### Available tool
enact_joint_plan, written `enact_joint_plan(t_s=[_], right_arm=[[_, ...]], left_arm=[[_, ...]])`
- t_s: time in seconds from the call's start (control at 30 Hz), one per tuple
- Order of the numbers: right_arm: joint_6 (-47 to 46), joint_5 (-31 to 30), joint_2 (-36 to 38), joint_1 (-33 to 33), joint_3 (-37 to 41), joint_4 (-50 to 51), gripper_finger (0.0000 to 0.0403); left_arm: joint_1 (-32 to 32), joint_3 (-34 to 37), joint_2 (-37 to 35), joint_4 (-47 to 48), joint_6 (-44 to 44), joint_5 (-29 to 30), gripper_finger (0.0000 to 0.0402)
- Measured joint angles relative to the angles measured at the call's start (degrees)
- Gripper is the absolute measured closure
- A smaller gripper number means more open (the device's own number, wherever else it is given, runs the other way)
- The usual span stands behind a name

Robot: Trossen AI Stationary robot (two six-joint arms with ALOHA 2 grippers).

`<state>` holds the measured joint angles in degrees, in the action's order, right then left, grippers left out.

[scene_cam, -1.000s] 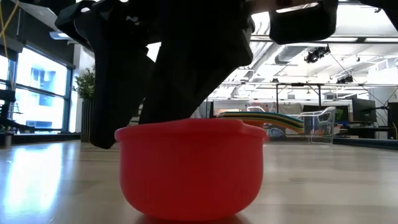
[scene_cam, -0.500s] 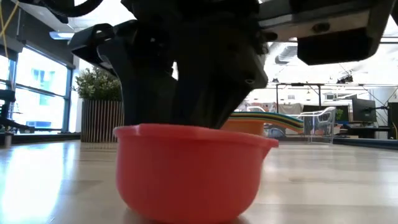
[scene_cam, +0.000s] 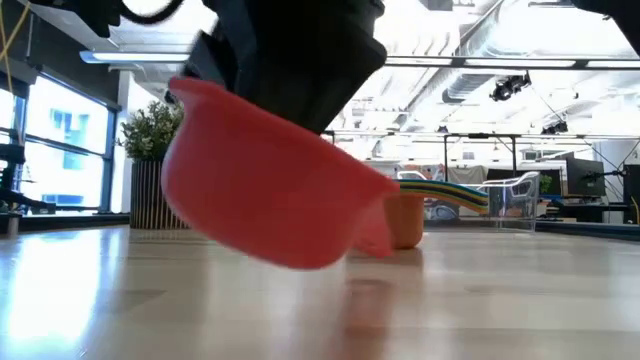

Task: Nest measuring cups in basket
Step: Stack the red measuring cup on top of the light blue measuring cup

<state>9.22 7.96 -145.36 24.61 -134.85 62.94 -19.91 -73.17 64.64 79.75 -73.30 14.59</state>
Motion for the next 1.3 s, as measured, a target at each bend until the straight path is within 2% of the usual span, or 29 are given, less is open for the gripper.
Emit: enact_joint_plan(t_s=[0.4,0.57,0.67,1.1,1.3], right_arm=[[-31.9,1.6,2.9,-0.7,-0.1,5.7,0.0398],[-39.9,1.1,4.7,-0.5,-0.1,7.6,0.0398],[-44.1,-1.4,6.6,0.0,-0.1,8.8,0.0398],[-54.0,-14.0,16.0,-2.5,-0.1,19.0,0.0398],[-52.8,-20.2,20.0,-6.7,-0.1,27.3,0.0398]], left_arm=[[0.0,0.0,0.0,0.0,2.6,0.0,0.0298],[0.0,0.0,0.0,0.1,6.5,0.0,0.0298],[0.0,0.0,0.0,0.1,9.4,0.0,0.0298],[0.0,0.0,0.0,0.1,13.9,1.3,0.0298],[0.0,0.0,0.0,0.0,13.6,1.3,0.0298]])
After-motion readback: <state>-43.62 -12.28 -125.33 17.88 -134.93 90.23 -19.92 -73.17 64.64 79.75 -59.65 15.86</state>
